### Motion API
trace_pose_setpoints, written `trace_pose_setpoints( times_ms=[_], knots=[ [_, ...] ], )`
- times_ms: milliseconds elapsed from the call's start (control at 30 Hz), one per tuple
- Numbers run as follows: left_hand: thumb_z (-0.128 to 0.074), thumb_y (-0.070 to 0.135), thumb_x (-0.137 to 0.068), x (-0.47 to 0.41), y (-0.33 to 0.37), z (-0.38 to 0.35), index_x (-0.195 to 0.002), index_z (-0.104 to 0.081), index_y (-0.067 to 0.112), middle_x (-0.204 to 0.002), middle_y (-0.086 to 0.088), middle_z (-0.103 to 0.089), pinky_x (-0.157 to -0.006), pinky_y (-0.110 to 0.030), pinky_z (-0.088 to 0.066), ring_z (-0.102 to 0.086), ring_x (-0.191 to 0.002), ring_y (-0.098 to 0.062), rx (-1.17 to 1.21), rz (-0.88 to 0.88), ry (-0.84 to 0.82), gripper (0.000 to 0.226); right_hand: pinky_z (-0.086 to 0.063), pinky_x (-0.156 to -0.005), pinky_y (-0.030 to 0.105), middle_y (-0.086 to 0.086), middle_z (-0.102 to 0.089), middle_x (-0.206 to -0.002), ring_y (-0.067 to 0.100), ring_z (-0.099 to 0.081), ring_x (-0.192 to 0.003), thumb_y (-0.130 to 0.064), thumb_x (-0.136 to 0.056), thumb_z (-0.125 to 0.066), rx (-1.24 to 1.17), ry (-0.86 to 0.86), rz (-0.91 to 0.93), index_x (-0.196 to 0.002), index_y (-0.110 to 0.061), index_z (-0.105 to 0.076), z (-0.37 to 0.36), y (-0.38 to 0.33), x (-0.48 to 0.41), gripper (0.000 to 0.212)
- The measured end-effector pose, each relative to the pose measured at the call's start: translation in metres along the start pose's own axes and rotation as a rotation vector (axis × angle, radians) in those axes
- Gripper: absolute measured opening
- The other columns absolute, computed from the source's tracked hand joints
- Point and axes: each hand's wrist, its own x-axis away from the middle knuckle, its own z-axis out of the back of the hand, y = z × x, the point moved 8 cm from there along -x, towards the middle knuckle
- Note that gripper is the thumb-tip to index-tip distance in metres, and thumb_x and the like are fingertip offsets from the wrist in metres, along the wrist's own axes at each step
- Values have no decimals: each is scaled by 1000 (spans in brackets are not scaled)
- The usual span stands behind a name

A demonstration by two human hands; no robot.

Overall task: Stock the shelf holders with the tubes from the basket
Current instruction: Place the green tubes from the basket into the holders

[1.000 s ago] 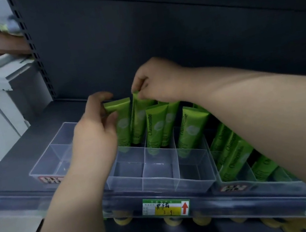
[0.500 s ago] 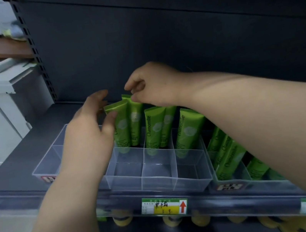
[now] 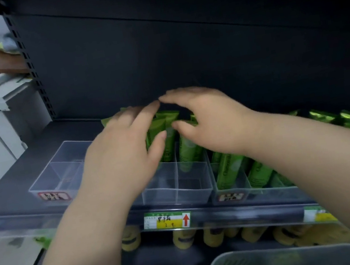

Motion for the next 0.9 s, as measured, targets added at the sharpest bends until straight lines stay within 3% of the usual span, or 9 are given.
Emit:
trace_pose_setpoints(
  times_ms=[100, 267, 433, 533, 667, 767, 900],
  knots=[
    [-43, 44, -87, 11, 25, -2, -132, -47, 25, -124, -1, -58, -74, -37, -52, -53, -114, -24, -63, -101, -15, 49, -10, -109, 13, -4, -33, -151, 10, -25, -140, -25, -93, -53, 48, 64, -2, -143, -28, -34, 14, 10, 42, 55],
    [-40, 42, -87, 46, 89, -13, -132, -51, 21, -127, -2, -58, -89, -34, -48, -52, -121, -23, -60, -295, -96, 51, -3, -108, 7, -13, -30, -150, -1, -14, -140, -34, -93, -51, -26, 114, -50, -143, -32, -33, 13, 30, 127, 52],
    [-42, 42, -85, 96, 150, -42, -130, -54, 23, -127, -1, -59, -97, -34, -43, -53, -122, -21, -38, -480, -229, 51, -6, -112, 10, -18, -24, -150, -2, -11, -142, -43, -91, -46, -143, 146, -220, -140, -34, -36, -19, 65, 213, 51],
    [-39, 44, -82, 125, 173, -72, -126, -57, 26, -124, 2, -62, -95, -33, -46, -57, -118, -19, -51, -554, -346, 51, -12, -115, 17, -13, -22, -152, 3, -15, -142, -42, -90, -52, -239, 92, -382, -140, -32, -37, -62, 86, 265, 53],
    [-46, 46, -77, 162, 182, -114, -120, -61, 29, -116, 6, -66, -85, -29, -51, -62, -109, -15, -71, -579, -527, 48, -3, -108, 10, -15, -8, -155, -3, -4, -139, -37, -93, -51, -289, -89, -567, -144, -34, -27, -119, 110, 326, 56],
    [-42, 45, -83, 189, 176, -141, -129, -54, 30, -124, 7, -61, -86, -29, -51, -57, -116, -13, -48, -545, -655, 50, -10, -111, 16, -13, -7, -156, 7, -7, -144, -34, -94, -50, -351, -181, -696, -145, -33, -27, -151, 132, 363, 56],
    [-36, 41, -96, 221, 164, -186, -144, -25, 35, -145, 11, -34, -102, -31, -41, -32, -134, -10, -26, -432, -874, 50, -15, -112, 20, 0, -20, -155, 15, -18, -143, -24, -93, -55, -403, -261, -880, -143, -21, -35, -194, 169, 406, 54]
  ],
)
